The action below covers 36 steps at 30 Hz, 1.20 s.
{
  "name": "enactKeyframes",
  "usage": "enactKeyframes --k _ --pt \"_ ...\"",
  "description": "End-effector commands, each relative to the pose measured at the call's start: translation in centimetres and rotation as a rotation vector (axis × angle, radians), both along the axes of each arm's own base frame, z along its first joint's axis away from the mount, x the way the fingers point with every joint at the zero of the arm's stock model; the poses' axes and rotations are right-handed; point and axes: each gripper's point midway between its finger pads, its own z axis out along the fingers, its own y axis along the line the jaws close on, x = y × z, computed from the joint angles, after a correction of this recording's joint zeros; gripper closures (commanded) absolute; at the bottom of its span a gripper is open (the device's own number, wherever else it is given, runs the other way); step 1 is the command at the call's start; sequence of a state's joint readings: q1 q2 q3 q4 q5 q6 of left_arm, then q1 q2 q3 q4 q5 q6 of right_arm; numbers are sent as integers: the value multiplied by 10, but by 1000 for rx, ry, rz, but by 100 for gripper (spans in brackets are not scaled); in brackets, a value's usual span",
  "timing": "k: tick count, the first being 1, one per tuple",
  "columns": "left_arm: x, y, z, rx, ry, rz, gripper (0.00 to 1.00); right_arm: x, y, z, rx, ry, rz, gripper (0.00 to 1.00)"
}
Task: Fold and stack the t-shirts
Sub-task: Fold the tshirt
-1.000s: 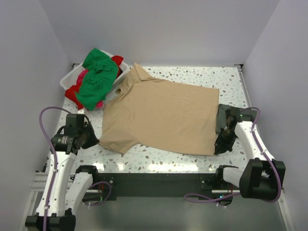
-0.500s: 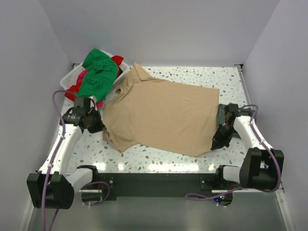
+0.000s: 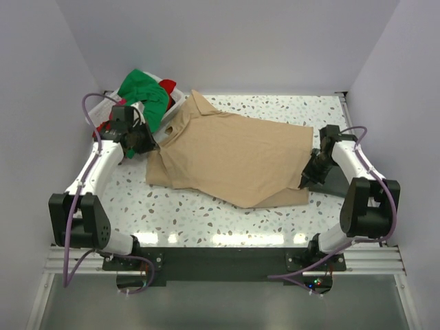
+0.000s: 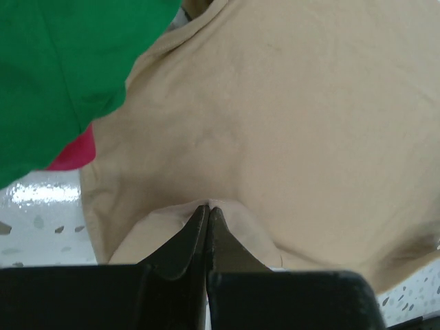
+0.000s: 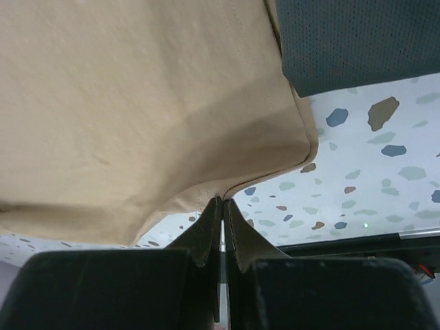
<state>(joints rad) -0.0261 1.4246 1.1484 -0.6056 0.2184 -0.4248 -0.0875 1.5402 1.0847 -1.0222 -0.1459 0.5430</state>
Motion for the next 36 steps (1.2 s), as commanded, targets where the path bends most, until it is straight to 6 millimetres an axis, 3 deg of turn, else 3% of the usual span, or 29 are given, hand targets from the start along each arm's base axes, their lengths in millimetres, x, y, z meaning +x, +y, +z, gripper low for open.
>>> enactKeyframes --k 1,6,7,13,28,36 --pt "40 -16 32 -10 -143 -77 100 21 -5 10 2 -57 -33 100" --pt "66 -32 26 -5 -146 -113 100 32 -16 12 -3 -78 -77 100" --pt "73 -34 33 7 -164 -109 100 34 -17 11 -3 -77 -82 100" --pt "101 -30 43 50 -192 -82 100 41 -26 13 2 -86 -109 100" --pt "123 -22 50 98 -206 -45 100 63 -40 14 6 -125 -148 100" --pt "126 -19 43 109 -185 -30 100 79 -48 13 -9 -133 -148 100"
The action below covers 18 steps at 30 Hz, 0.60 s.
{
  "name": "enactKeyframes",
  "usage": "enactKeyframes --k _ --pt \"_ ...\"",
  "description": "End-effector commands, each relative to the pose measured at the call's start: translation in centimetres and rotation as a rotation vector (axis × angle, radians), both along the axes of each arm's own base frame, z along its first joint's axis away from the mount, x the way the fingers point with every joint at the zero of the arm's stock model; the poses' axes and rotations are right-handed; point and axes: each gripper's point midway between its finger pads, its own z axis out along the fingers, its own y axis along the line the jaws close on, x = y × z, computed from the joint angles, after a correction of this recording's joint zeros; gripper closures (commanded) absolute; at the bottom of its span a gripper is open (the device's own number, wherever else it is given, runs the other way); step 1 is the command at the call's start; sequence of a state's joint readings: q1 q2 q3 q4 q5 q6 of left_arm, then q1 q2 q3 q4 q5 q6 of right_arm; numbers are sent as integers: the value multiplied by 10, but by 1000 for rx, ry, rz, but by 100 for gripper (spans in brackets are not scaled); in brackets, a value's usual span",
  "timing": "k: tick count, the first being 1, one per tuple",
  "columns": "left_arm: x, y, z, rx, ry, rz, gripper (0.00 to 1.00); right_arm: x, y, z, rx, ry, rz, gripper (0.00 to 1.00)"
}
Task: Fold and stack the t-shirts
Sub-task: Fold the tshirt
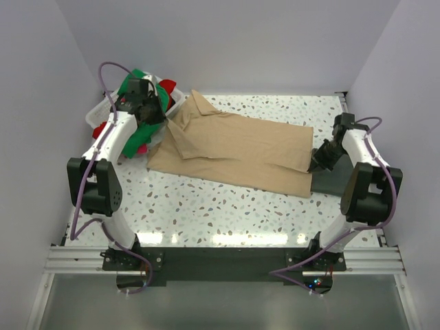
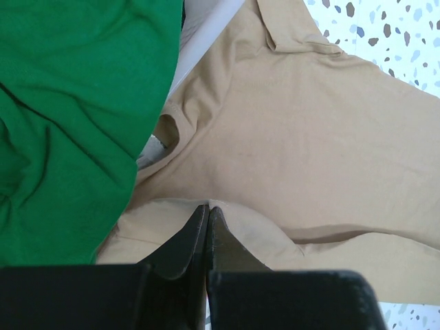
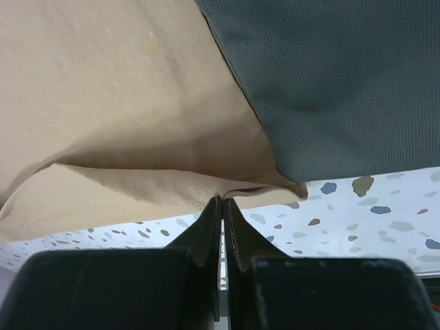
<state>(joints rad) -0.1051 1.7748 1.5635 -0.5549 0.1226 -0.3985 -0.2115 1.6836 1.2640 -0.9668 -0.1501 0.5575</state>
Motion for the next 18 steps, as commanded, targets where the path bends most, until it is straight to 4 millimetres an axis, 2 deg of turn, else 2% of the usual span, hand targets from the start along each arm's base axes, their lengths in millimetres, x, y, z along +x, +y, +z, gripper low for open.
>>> enactKeyframes --k 1,8,9,10,11,12,13,14,17,18 --pt "12 4 17 27 -59 4 100 19 -6 5 -5 -45 -11 100" --pt "24 -5 9 -9 -77 -25 100 36 -11 -9 -3 -37 3 100" --pt "27 -7 9 -17 -82 -37 94 39 -11 -8 -5 -41 9 98" --pt "31 -10 13 -22 -97 -44 74 42 -12 -7 -4 -48 20 90" --pt "36 -11 12 -23 -100 -51 65 49 -13 -1 -7 -64 28 65" --pt "40 -15 18 -29 -117 -62 57 51 -14 1 -7 -71 36 54" --pt "42 -17 20 -30 -124 -72 49 54 -15 5 -13 -83 48 47" --pt "43 -19 19 -30 -125 -79 46 59 -17 10 -26 -101 52 40" --pt "41 -30 19 -47 -125 -113 42 65 -16 24 -39 -154 73 35" --pt "36 -37 12 -55 -105 -131 42 65 -13 27 -34 -166 84 34"
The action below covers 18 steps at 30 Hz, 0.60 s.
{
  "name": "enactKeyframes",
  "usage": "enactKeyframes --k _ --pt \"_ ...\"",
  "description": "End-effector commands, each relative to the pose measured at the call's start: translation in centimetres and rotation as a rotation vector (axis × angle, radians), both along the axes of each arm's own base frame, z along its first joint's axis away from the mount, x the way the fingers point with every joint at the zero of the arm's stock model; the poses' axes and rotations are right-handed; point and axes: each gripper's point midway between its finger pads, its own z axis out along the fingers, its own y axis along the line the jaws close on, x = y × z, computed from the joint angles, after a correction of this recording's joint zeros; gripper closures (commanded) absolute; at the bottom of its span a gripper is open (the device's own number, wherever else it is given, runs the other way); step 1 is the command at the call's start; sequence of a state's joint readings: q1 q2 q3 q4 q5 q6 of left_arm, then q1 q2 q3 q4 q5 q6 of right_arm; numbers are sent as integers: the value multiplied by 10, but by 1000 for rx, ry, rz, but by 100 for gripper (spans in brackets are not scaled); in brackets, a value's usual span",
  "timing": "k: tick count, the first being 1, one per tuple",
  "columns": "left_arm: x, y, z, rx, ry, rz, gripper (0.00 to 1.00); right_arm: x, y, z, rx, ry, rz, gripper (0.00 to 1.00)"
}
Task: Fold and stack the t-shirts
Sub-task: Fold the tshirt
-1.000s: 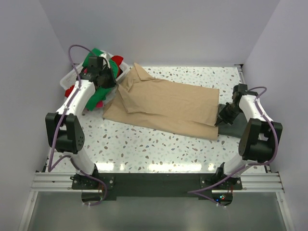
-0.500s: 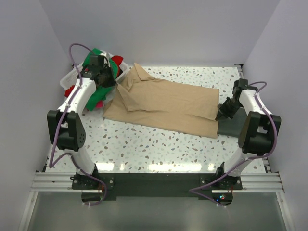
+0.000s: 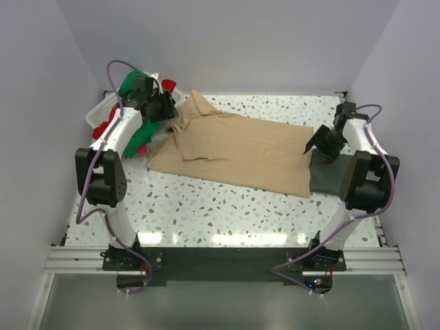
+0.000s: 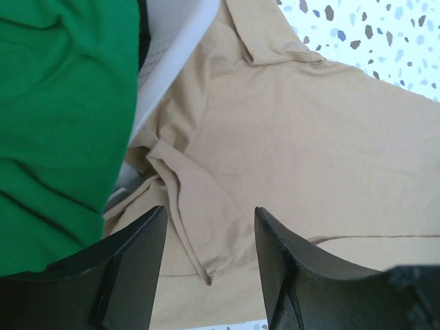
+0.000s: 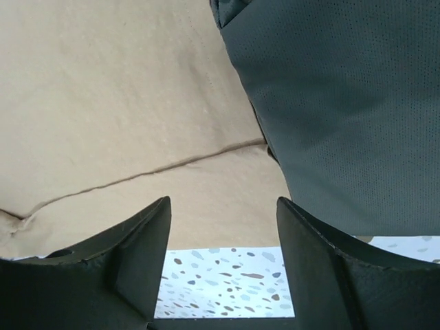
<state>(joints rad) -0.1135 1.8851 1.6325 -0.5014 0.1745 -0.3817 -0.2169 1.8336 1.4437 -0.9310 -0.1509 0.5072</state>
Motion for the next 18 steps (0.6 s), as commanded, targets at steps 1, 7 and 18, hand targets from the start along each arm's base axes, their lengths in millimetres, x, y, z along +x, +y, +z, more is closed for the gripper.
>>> enactKeyframes --k 1,7,18 --pt "4 -24 21 -36 -80 -81 41 11 8 32 -10 -117 62 34" --pt "-40 -35 -36 -111 44 -90 40 -2 65 22 38 -129 188 33" --pt "-76 -17 -109 -94 149 -46 38 -21 109 -49 124 -10 266 33"
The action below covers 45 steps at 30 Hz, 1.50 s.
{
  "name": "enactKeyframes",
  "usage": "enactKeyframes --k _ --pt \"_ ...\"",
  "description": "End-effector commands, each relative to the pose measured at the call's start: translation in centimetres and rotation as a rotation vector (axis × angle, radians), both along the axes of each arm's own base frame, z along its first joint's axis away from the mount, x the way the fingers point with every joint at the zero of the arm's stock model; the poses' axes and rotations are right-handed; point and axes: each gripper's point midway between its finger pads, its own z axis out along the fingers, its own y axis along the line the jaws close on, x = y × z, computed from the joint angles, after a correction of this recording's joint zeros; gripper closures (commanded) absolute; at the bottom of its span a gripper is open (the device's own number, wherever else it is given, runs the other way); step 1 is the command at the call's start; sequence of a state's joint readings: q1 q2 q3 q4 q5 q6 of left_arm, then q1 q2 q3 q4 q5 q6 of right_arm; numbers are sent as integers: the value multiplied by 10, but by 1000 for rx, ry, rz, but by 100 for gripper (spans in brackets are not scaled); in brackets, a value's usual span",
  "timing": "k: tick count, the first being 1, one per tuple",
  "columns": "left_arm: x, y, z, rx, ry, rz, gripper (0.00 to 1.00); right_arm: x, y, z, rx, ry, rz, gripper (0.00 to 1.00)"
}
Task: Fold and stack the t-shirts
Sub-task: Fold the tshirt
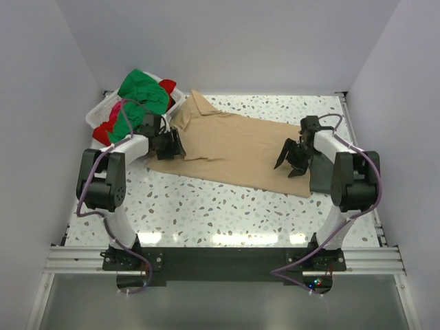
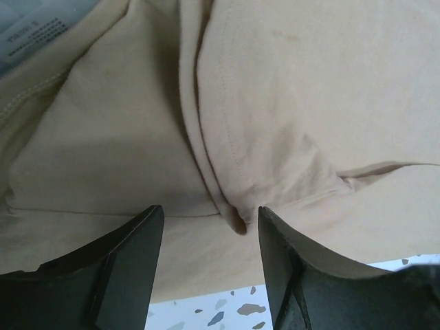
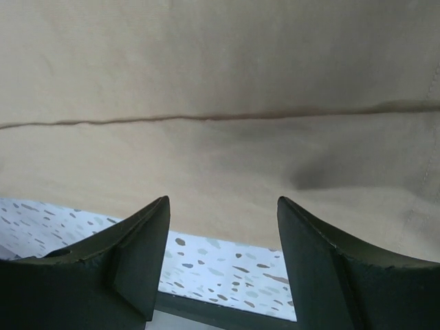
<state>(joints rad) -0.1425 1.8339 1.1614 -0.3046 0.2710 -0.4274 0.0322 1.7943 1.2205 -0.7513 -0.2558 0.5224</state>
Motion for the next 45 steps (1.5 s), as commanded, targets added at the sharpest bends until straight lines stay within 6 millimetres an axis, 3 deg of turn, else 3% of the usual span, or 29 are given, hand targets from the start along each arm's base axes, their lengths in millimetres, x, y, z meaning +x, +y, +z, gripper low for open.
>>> enactKeyframes --k 1,4,11,16,21,26,34,39,45 --pt "11 6 6 -17 -77 20 38 1 2 -18 18 19 14 33" --pt "-9 15 -8 0 -39 34 38 -15 0 -35 5 84 16 33" --pt "-58 27 -29 27 33 60 37 -58 -2 -46 -9 173 2 33" --pt "-90 34 -29 38 64 93 35 -91 -4 -42 -20 218 -6 33" --pt "-135 37 -38 27 140 130 34 -124 -2 -38 -13 269 -35 33" --pt "-166 35 -29 -4 137 141 34 -144 3 -26 0 252 -50 33" --pt "-156 10 27 -93 -11 110 35 -148 5 4 19 167 -41 33" --pt "-158 -5 21 -97 14 75 39 -145 6 14 26 131 -40 33" --pt "-150 -10 11 -78 9 65 45 -142 8 18 36 103 -39 33"
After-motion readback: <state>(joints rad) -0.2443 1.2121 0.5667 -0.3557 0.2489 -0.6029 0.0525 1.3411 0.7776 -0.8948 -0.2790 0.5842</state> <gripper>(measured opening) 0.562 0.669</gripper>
